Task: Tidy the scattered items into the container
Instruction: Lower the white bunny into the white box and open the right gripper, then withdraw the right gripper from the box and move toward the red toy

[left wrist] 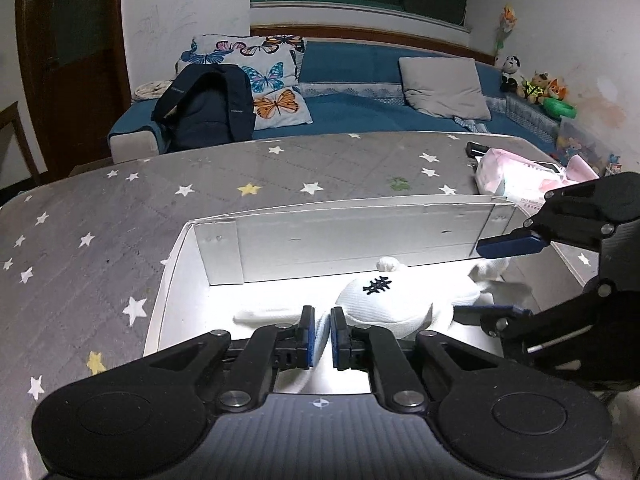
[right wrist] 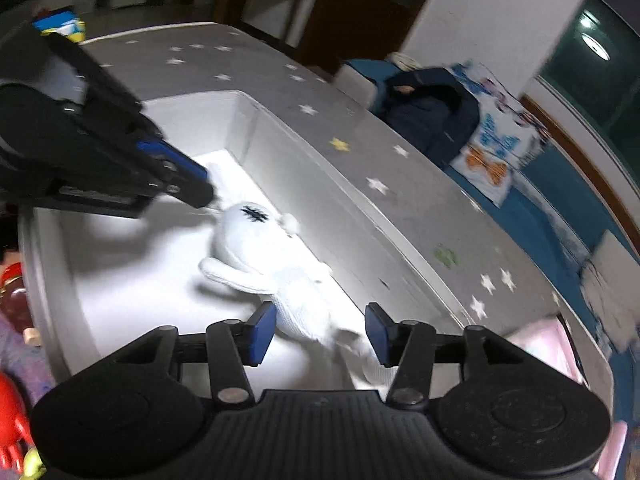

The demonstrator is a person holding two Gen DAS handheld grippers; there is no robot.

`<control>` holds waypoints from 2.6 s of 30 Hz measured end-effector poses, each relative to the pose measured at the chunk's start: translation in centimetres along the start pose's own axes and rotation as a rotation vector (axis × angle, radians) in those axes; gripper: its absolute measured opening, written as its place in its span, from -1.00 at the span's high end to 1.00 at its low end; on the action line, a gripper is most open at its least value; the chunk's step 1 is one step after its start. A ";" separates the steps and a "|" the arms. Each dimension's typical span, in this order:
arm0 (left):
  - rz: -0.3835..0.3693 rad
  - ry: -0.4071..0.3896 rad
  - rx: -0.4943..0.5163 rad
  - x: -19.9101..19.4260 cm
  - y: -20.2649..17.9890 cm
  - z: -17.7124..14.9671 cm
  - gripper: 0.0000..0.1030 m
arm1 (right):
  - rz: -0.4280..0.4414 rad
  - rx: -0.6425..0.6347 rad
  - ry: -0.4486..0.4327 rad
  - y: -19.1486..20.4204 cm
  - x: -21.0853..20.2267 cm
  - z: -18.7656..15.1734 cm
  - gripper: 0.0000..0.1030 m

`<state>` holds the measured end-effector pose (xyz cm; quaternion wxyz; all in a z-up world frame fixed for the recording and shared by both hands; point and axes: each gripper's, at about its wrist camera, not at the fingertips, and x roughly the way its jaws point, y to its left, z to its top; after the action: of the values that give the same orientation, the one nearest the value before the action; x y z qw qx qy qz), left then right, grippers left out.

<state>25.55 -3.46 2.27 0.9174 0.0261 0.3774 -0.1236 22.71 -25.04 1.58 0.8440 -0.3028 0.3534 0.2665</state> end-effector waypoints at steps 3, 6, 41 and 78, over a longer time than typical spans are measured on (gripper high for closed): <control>0.003 -0.008 0.001 -0.7 -0.1 -0.1 0.69 | -0.002 0.019 -0.002 -0.1 -0.5 -0.5 0.02; 0.002 -0.020 -0.004 -1.6 0.0 -0.2 0.66 | -0.015 0.045 -0.016 -0.2 -1.3 -0.8 0.01; -0.016 -0.125 -0.020 -15.0 -4.9 -9.9 0.53 | 0.003 0.441 -0.272 9.3 -16.9 -11.2 -0.40; 0.065 -0.034 -0.107 -16.0 -5.0 -16.2 0.53 | 0.067 0.492 -0.229 14.3 -16.8 -12.9 -0.40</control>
<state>2.26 -2.70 2.15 0.9273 -0.0128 0.3667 -0.0739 -2.62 -28.37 2.42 0.9174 -0.0446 0.3197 0.2326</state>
